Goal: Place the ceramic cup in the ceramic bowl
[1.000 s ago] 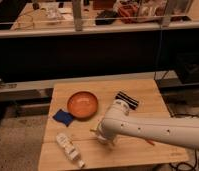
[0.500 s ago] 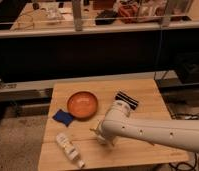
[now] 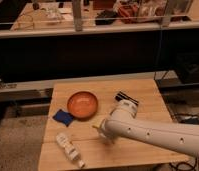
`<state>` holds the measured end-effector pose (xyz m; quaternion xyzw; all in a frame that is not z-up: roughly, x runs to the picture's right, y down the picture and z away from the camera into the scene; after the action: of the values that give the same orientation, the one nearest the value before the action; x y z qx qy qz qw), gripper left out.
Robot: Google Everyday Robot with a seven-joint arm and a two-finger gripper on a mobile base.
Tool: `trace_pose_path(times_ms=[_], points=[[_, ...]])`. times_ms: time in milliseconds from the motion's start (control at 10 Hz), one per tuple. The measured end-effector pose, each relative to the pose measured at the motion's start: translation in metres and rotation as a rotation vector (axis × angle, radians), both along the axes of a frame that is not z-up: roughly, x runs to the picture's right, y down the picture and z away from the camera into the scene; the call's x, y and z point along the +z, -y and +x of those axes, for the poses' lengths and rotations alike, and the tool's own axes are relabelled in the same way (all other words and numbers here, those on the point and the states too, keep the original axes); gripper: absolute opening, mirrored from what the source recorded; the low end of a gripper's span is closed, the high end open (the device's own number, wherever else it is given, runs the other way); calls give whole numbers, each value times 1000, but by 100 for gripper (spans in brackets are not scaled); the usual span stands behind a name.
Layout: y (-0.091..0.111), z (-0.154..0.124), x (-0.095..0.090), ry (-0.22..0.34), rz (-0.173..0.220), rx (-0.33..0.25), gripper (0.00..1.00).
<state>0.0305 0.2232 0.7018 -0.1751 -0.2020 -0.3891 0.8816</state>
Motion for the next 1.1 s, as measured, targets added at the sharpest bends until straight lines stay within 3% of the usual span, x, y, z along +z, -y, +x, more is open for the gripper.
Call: trace_pose_path(times_ms=[300, 600, 700, 900, 1100], points=[[27, 3, -7, -7, 31, 21, 0], [92, -1, -2, 0, 76, 9, 0], [117, -10, 7, 7, 84, -11, 0], [146, -24, 26, 13, 89, -43, 0], [179, -52, 58, 22, 83, -89, 0]])
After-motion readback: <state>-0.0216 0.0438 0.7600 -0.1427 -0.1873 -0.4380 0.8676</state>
